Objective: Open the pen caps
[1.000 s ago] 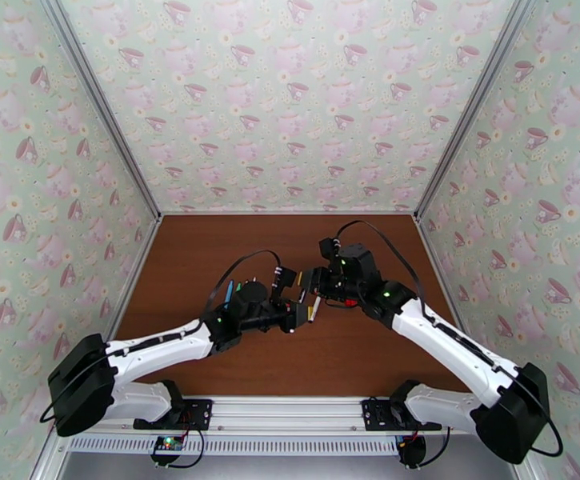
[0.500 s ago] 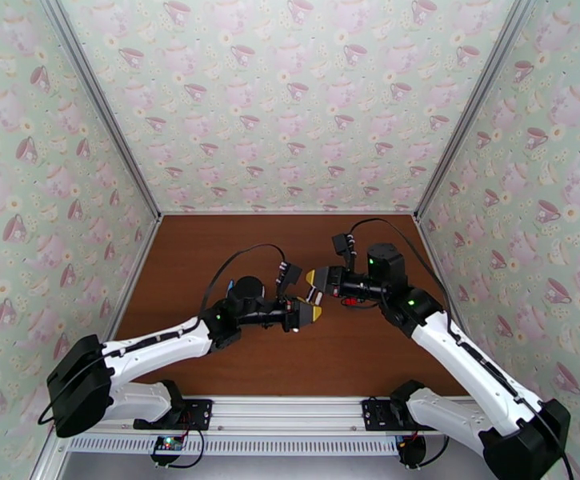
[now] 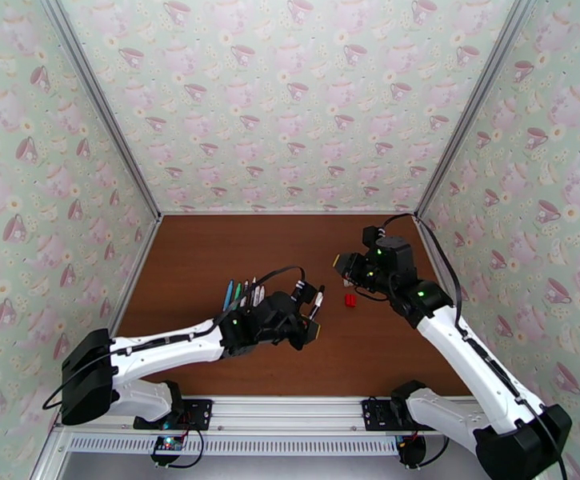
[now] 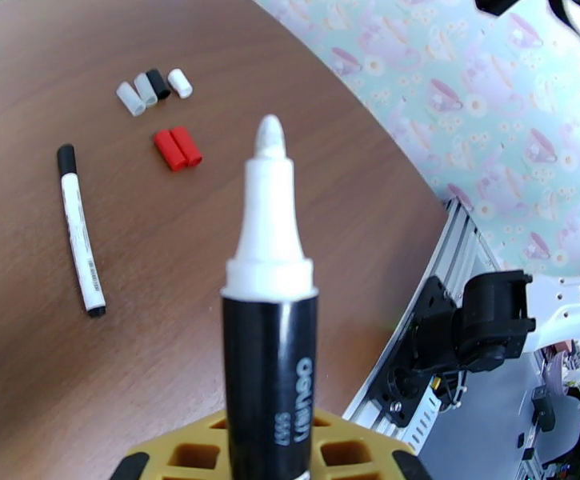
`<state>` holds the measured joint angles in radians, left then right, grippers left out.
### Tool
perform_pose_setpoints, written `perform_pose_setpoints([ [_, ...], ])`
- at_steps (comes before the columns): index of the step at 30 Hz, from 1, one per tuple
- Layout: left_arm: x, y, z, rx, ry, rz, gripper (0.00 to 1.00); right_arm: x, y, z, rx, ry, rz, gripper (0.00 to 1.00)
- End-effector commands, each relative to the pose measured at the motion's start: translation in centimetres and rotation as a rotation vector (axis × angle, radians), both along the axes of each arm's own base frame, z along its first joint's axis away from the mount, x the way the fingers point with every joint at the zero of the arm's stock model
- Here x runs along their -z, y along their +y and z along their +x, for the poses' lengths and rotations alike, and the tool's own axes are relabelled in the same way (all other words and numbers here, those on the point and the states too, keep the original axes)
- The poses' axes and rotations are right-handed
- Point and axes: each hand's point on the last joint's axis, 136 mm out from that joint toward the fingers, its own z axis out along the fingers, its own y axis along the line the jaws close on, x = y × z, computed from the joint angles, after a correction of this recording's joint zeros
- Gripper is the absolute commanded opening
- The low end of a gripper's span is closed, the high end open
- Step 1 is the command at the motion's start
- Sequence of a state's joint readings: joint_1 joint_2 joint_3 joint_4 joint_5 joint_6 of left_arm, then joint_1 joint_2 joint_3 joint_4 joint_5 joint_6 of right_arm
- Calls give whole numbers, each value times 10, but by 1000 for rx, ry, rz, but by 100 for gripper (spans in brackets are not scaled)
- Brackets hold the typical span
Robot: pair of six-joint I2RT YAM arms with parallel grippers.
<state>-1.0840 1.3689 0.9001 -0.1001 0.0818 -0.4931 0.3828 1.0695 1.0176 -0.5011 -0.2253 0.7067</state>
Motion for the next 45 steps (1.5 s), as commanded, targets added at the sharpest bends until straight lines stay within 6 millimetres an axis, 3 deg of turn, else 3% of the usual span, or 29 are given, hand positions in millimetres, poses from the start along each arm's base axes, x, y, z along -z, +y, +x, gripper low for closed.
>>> perform_pose_setpoints([
  [1,-28,4,0,11,-11,-133,8,20,-1,-11,-92,9,-69,12],
  [9,-40,26,12,-29,33,-275,9,88,-36,-23,-120,126,-263,15],
  [13,-35,29,17,-52,51,-267,10,119,-60,-12,-44,190,-307,17],
  [22,-30,28,21,-73,74,-261,11,171,-90,15,29,341,-360,17],
  [30,-25,28,20,-74,82,-267,12,193,-113,30,62,409,-370,17],
  [45,-25,26,19,-65,89,-267,12,222,-105,35,-4,487,-331,22],
])
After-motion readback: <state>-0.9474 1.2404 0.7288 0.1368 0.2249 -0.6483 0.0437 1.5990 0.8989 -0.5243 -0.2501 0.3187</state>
